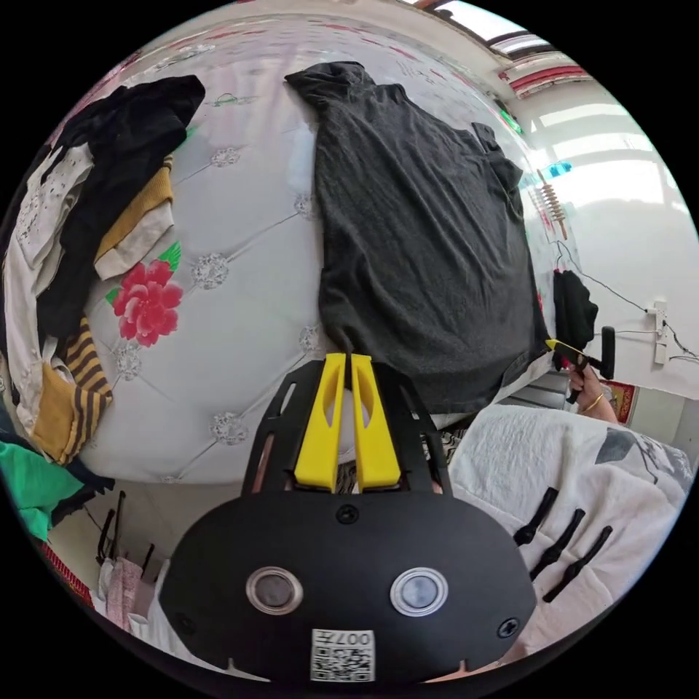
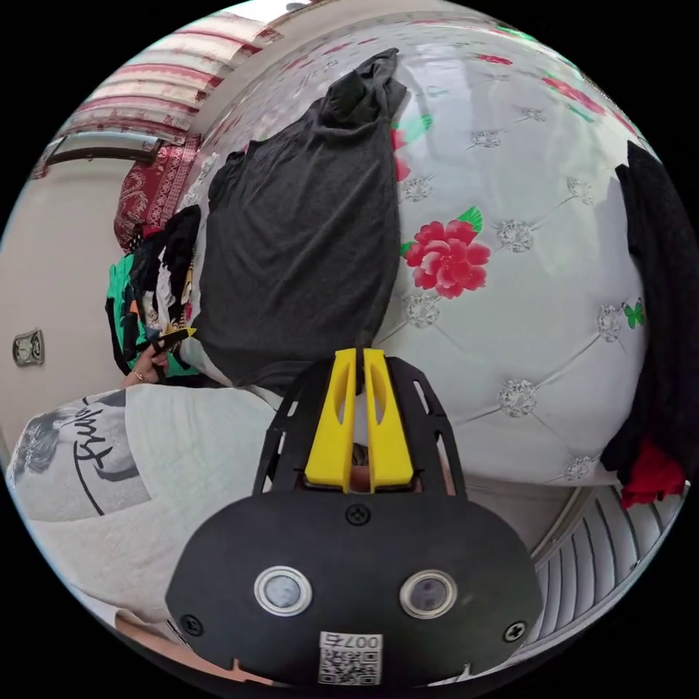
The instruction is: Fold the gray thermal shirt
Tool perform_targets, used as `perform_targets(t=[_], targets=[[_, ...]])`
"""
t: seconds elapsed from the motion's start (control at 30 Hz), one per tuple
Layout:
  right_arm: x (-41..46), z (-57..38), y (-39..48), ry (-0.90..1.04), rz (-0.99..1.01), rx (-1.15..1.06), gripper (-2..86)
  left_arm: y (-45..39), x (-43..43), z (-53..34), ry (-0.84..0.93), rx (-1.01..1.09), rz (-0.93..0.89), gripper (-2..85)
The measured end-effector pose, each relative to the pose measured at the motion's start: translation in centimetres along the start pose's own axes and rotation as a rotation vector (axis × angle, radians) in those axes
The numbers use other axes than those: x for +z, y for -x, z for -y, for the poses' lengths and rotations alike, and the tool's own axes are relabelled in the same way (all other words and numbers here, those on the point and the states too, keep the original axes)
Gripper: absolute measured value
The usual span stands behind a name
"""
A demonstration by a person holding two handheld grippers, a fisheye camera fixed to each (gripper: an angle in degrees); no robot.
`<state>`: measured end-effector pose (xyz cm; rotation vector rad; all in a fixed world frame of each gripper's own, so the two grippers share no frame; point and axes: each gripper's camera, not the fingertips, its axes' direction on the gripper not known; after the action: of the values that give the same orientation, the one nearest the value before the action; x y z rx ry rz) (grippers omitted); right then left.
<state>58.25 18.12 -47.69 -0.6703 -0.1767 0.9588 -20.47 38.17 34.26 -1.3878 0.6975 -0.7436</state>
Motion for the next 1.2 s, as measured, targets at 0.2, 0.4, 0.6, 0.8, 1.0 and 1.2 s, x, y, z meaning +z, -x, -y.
perform_targets(t=[0.2, 0.4, 0.6, 0.8, 1.0, 1.2], targets=[[-11.8, -1.6, 0.4, -0.182, 0.214, -0.038, -0.1, 0.5, -12.2, -2.1, -0.224, 0.068, -0.177, -0.9], [-18.4, -1.5, -0.3, -0.244, 0.333, -0.044, -0.2, 2.6, -16.5, -1.7, -0.279, 0.04, -0.196, -0.9], [-17.8, 6.0, -4.6, -0.183, 0.472, 0.132, -0.2, 7.9, -12.3, 7.7, -0.195, -0.188, -0.359, -0.9], [-26.1, 19.5, -2.6, -0.383, 0.483, 0.127, -0.3, 3.4, -19.7, 23.5, -0.35, -0.11, -0.361, -0.9], [-42.9, 24.8, 7.7, -0.773, 0.433, -0.181, -0.3, -5.6, -37.5, 29.7, -0.701, 0.127, -0.409, -0.9], [-49.3, 19.2, 13.8, -0.913, 0.38, -0.406, -0.3, -11.5, -44.0, 22.0, -0.82, 0.385, -0.262, -0.9]])
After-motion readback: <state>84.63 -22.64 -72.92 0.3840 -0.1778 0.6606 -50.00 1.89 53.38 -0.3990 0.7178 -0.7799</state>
